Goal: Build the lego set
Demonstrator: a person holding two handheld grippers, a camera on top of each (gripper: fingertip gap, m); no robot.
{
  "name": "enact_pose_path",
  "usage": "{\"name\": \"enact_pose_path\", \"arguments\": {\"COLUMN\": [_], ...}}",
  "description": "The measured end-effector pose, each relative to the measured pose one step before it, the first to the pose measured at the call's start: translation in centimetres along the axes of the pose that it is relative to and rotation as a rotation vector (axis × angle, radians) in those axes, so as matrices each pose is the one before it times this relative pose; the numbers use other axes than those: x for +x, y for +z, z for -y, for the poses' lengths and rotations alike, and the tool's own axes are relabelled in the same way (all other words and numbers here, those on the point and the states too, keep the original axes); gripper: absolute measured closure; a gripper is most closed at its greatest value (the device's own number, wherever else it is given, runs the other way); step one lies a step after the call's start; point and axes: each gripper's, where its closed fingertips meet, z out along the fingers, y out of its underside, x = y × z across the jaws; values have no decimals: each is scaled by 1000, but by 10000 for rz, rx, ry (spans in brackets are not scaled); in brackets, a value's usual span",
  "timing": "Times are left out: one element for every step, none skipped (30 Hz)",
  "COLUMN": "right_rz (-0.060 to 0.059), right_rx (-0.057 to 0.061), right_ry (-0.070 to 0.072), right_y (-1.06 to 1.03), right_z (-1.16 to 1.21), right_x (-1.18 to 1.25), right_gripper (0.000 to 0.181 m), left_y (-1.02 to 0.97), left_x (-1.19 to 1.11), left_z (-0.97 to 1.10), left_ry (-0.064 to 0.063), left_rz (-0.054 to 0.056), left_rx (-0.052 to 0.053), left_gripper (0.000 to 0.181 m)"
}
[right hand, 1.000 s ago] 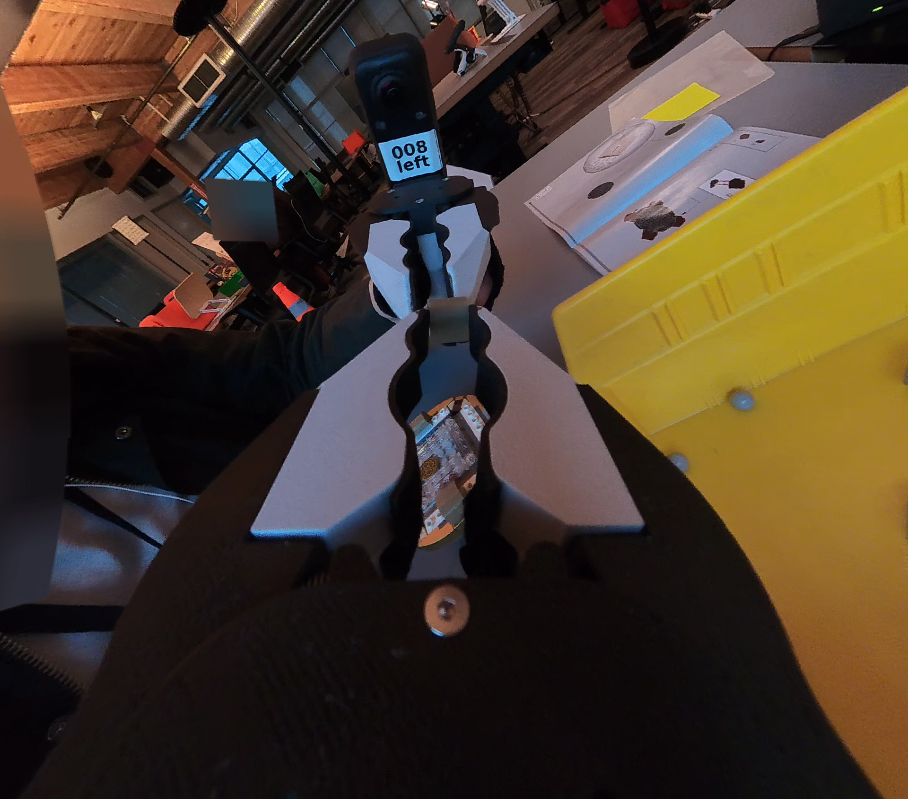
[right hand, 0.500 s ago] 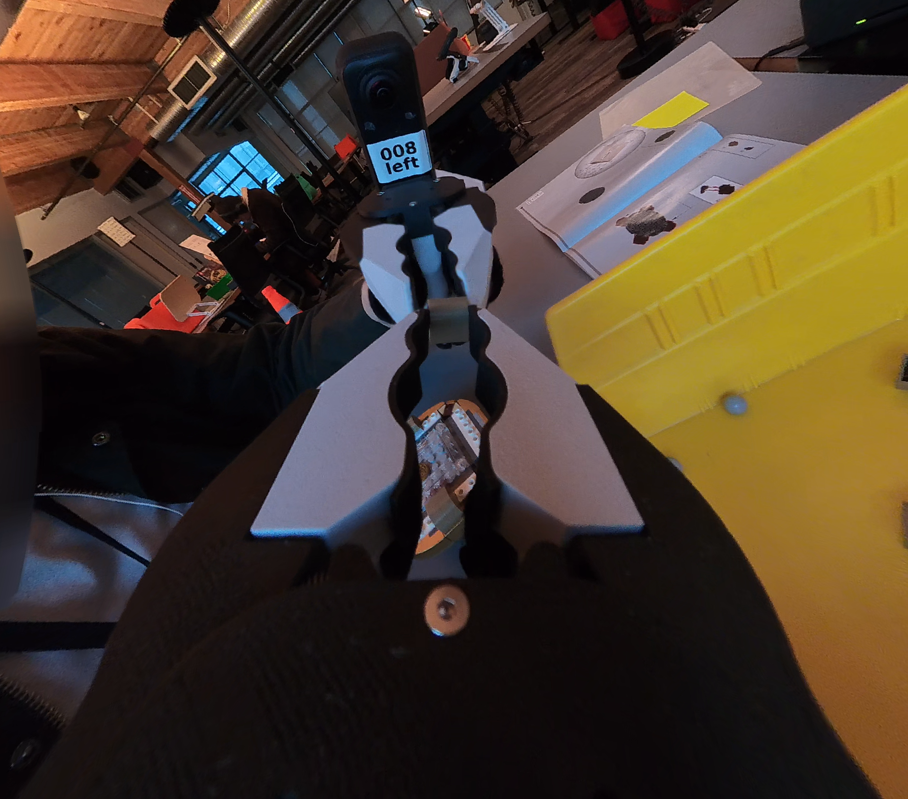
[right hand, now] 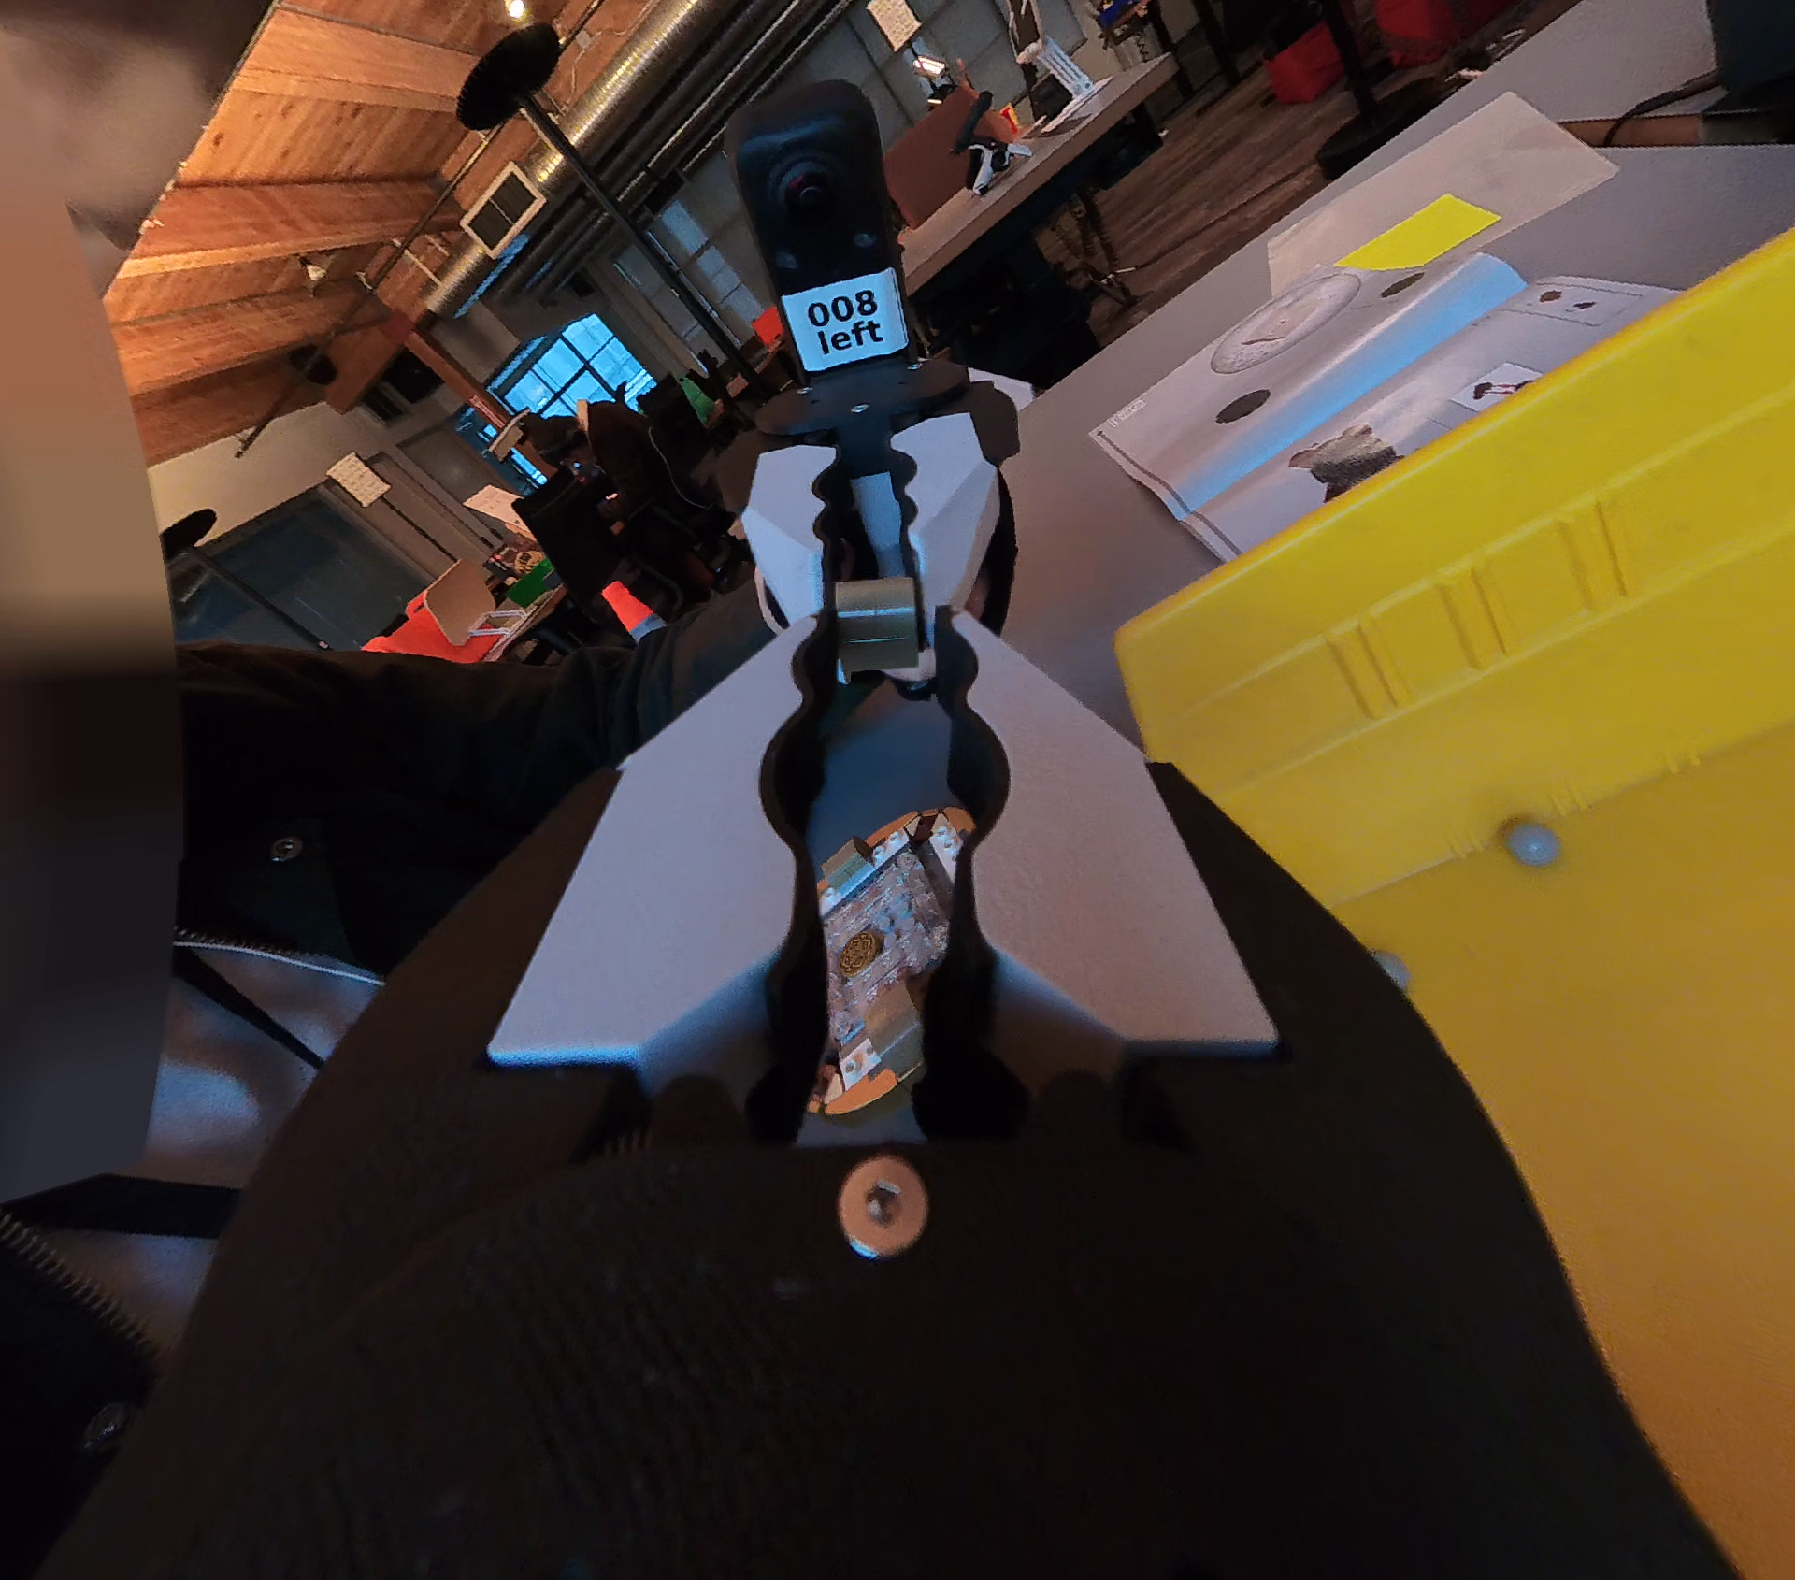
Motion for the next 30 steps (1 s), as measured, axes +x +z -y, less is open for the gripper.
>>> {"name": "enact_pose_path", "arguments": {"right_rz": [-99,-102,-3,60,139,166,145,168,137,130,104,46,1,54,43,37,26,131,137,-439,-568,-355,-37,161,80,-71,-130,-92,-30,34], "right_rx": [-71,-121,-126,-83,0,53,16,-1,22,38,16,3,7,29,16,-2,7,33,94,-34,-214,-156,-7,117,124,55,-12,-60,-21,21], "right_ry": [-135,-144,-126,-75,-29,-2,62,38,-11,-27,-20,-17,-39,-62,-46,-51,-38,8,166,-58,-241,-196,13,173,154,31,-54,-63,-54,-52], "right_y": [-15,-47,-72,-70,-78,-61,-39,-40,-27,-18,-6,5,9,-13,-9,4,3,-10,-42,-69,-50,19,46,31,-14,-35,-25,25,63,93], "right_z": [-86,-120,-75,23,126,133,38,17,24,56,50,44,32,61,46,29,31,47,161,-63,-382,-320,-69,162,167,44,-62,-105,-23,41], "right_x": [68,39,-110,-179,-252,-265,-208,-218,-176,-212,-181,-119,-66,-146,-136,-113,-84,-191,-189,676,849,541,96,-142,-27,172,205,102,-41,-162], "right_gripper": [164,165,165,165,166,166,166,166,167,167,167,167,167,168,168,168,168,168,168,168,168,168,168,168,168,168,168,168,168,168], "left_y": [31,40,57,29,7,7,15,12,6,5,-7,-24,-18,-30,5,-3,-12,-163,-286,-202,-73,-18,34,30,25,64,118,130,119,84], "left_x": [-52,49,142,216,266,232,198,207,182,197,157,60,100,90,117,80,54,-145,-280,-13,465,65,-505,-436,-378,-324,-103,-48,-7,-54], "left_z": [-112,-91,8,122,198,154,48,44,46,68,47,35,65,73,38,26,26,60,347,125,136,156,120,-96,-247,-305,-285,-238,-234,-194], "left_ry": [-56,-70,-113,-158,-192,-183,-97,-30,-18,-57,-74,-65,-61,-116,-125,-100,-75,-52,53,191,403,274,133,174,167,78,-16,-117,-152,-136], "left_rz": [9,-66,-124,-176,-207,-175,-142,-126,-111,-134,-127,-68,-108,-123,-163,-141,-119,19,117,14,-188,128,497,414,313,211,16,-63,-105,-72], "left_rx": [-65,-47,9,74,112,75,21,19,22,34,25,21,52,74,42,62,54,69,262,40,29,20,-9,-79,-110,-130,-130,-107,-91,-69], "left_gripper": [167,167,167,167,167,167,168,168,168,168,168,168,169,169,169,169,169,181,181,181,181,176,153,141,142,144,147,150,155,160]}}
